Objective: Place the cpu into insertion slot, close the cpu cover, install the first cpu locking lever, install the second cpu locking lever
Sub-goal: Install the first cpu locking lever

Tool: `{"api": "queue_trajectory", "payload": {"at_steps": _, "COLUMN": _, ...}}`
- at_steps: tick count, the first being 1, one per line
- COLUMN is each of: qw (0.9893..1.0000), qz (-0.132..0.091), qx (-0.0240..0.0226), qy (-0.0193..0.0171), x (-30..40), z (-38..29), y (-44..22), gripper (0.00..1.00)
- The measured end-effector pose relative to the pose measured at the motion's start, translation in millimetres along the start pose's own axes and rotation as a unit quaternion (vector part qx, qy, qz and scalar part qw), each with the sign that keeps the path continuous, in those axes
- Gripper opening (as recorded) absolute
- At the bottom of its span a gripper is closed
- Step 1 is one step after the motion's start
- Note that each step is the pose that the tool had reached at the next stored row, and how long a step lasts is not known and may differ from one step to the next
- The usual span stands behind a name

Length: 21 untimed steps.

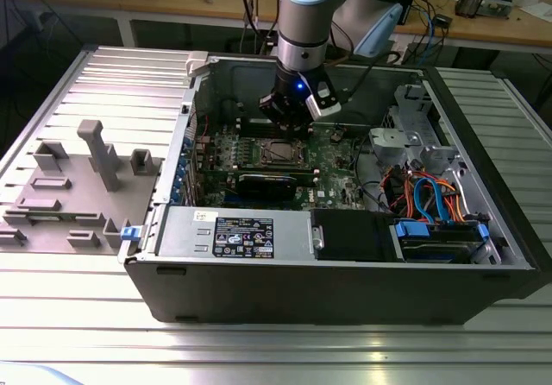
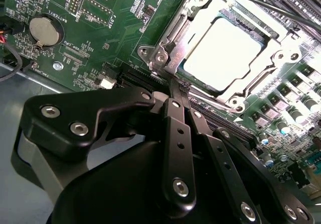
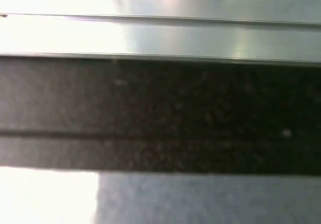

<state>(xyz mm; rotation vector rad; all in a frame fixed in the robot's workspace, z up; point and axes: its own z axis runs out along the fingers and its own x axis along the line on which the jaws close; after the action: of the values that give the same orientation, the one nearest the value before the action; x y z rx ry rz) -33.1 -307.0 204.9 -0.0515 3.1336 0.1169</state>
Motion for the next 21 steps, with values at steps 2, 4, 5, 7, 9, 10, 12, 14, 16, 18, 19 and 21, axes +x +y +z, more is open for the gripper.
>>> {"api": "queue_trajectory", "payload": {"at_steps": 2, "qw": 1.0, "qz": 0.0, "qx": 0.0001, "qy": 0.0001, "x": 0.0, "z": -1.2, "y": 0.0, "gripper": 0.11}}
{"api": "queue_trajectory", "payload": {"at_steps": 4, "qw": 1.0, "qz": 0.0, "qx": 0.0001, "qy": 0.0001, "x": 0.0, "z": -2.2, "y": 0.1, "gripper": 0.11}}
{"api": "queue_trajectory", "payload": {"at_steps": 5, "qw": 1.0, "qz": 0.0, "qx": 0.0001, "qy": 0.0, "x": 0.0, "z": -2.2, "y": 0.1, "gripper": 0.11}}
{"api": "queue_trajectory", "payload": {"at_steps": 7, "qw": 1.0, "qz": 0.0, "qx": 0.0001, "qy": 0.0001, "x": -0.1, "z": -2.2, "y": 0.1, "gripper": 0.11}}
{"api": "queue_trajectory", "payload": {"at_steps": 9, "qw": 1.0, "qz": 0.0, "qx": 0.0004, "qy": 0.0001, "x": -0.2, "z": -1.9, "y": -0.1, "gripper": 0.11}}
{"api": "queue_trajectory", "payload": {"at_steps": 10, "qw": 1.0, "qz": 0.0, "qx": 0.0011, "qy": 0.0002, "x": -0.3, "z": -1.5, "y": -0.4, "gripper": 0.11}}
{"api": "queue_trajectory", "payload": {"at_steps": 12, "qw": 1.0, "qz": 0.0, "qx": 0.0026, "qy": 0.0005, "x": -0.6, "z": -0.7, "y": -0.9, "gripper": 0.11}}
{"api": "queue_trajectory", "payload": {"at_steps": 14, "qw": 1.0, "qz": 0.0, "qx": 0.0043, "qy": 0.0007, "x": -0.7, "z": 0.1, "y": -1.5, "gripper": 0.11}}
{"api": "queue_trajectory", "payload": {"at_steps": 16, "qw": 1.0, "qz": 0.0, "qx": 0.0055, "qy": 0.0008, "x": -0.8, "z": 0.7, "y": -2.0, "gripper": 0.11}}
{"api": "queue_trajectory", "payload": {"at_steps": 18, "qw": 1.0, "qz": 0.0, "qx": 0.006, "qy": 0.0008, "x": -0.9, "z": 1.3, "y": -2.4, "gripper": 0.11}}
{"api": "queue_trajectory", "payload": {"at_steps": 19, "qw": 1.0, "qz": 0.0, "qx": 0.0061, "qy": 0.0008, "x": -0.9, "z": 1.5, "y": -2.5, "gripper": 0.11}}
{"api": "queue_trajectory", "payload": {"at_steps": 21, "qw": 1.0, "qz": 0.0, "qx": 0.0062, "qy": 0.0009, "x": -1.0, "z": 2.1, "y": -2.7, "gripper": 0.11}}
